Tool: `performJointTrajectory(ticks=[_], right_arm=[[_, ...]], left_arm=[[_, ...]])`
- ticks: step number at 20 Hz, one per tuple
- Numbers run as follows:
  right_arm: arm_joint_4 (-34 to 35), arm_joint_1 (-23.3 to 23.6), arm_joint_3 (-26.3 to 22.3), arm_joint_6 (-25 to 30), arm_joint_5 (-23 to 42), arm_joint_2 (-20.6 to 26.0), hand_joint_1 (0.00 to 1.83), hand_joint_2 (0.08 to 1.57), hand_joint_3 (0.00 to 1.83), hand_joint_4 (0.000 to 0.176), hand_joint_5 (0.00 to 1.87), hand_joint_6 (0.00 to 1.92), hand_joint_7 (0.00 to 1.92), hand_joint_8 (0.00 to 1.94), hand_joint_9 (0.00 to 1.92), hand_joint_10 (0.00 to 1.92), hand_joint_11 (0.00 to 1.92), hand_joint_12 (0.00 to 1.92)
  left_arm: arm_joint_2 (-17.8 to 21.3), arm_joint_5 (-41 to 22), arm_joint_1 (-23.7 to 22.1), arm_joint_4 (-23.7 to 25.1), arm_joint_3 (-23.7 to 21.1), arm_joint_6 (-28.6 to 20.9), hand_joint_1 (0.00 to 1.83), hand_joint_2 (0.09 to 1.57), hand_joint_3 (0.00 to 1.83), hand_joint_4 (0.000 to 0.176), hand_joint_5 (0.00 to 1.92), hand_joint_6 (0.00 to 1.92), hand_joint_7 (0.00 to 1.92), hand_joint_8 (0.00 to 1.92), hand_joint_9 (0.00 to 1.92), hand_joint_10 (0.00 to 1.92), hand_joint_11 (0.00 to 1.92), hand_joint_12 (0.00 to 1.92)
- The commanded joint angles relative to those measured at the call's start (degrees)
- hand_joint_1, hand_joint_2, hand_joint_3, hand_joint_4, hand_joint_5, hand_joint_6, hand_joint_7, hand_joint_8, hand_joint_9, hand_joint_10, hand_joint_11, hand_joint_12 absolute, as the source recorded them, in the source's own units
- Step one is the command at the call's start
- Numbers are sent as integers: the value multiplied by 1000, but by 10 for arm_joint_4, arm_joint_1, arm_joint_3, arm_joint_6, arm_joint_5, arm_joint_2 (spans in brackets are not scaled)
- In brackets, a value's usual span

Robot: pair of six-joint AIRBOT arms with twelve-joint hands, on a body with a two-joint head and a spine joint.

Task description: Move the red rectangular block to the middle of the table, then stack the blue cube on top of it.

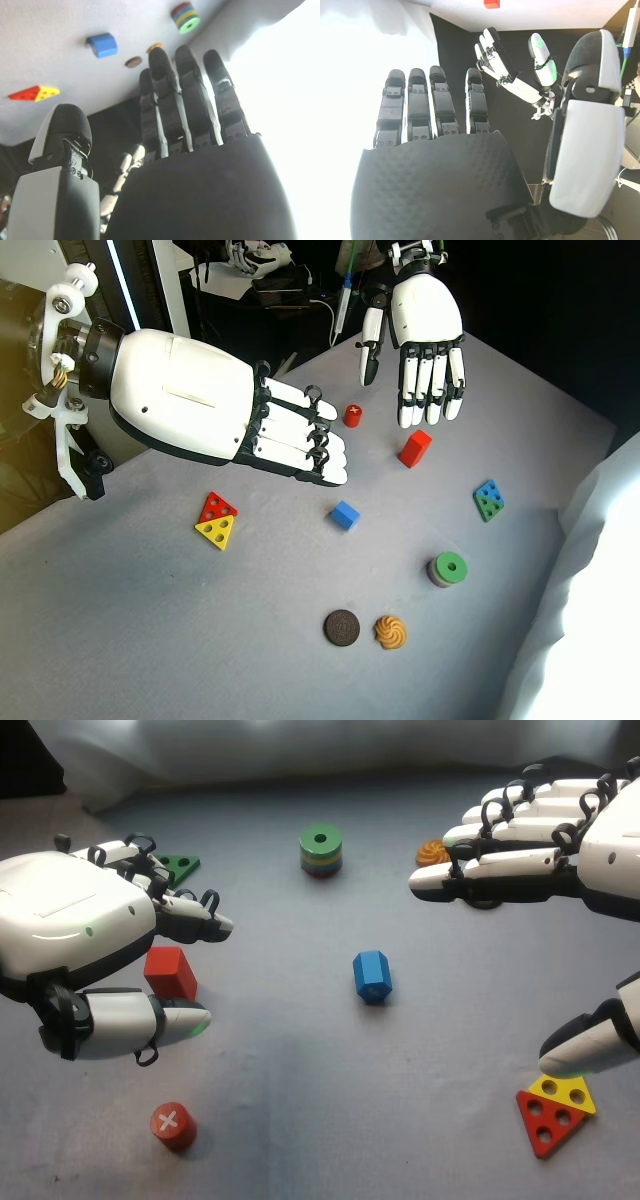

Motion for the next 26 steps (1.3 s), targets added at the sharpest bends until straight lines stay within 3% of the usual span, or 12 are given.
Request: performJointTrajectory(ticks=[1,2,3,14,16,19,24,26], right_arm=[[8,11,-3,4,52,7,60,1131,195,0,36,44,23,39,8,27,0,26],[8,11,-3,5,52,7,60,1131,195,0,36,44,23,39,8,27,0,26],[8,11,-3,5,52,7,41,1219,31,0,56,4,45,2,21,5,0,0],[9,17,-9,12,29,10,0,1231,2,0,138,5,121,1,94,10,35,38],[8,17,-9,2,25,11,9,1238,0,0,170,4,156,3,134,8,0,290],[8,14,-9,-5,30,14,25,1244,0,0,132,1,122,1,92,2,0,206],[9,6,-11,-3,43,20,82,1233,0,0,155,6,149,5,122,9,0,310],[10,5,-15,-3,35,24,108,1229,0,0,164,2,156,1,128,4,0,334]], left_arm=[[6,-58,-5,6,5,0,0,1071,128,0,86,53,98,58,94,63,0,275],[6,-58,-5,6,5,0,0,1071,128,0,86,53,98,58,94,63,0,275],[6,-58,-5,6,5,1,0,1122,22,0,119,9,125,10,117,11,0,268],[-16,-46,-5,-27,13,15,0,1136,0,0,147,0,175,1,142,0,0,256],[-30,-59,-5,-29,21,15,0,1108,0,0,144,8,153,3,114,2,0,207],[-50,-65,-2,-32,35,15,79,1029,0,0,201,18,155,2,103,0,0,215],[-64,-120,35,-41,44,15,220,919,0,0,277,6,208,3,125,0,0,295],[-75,-142,49,-47,48,15,286,875,0,0,327,3,249,2,159,3,0,409]])
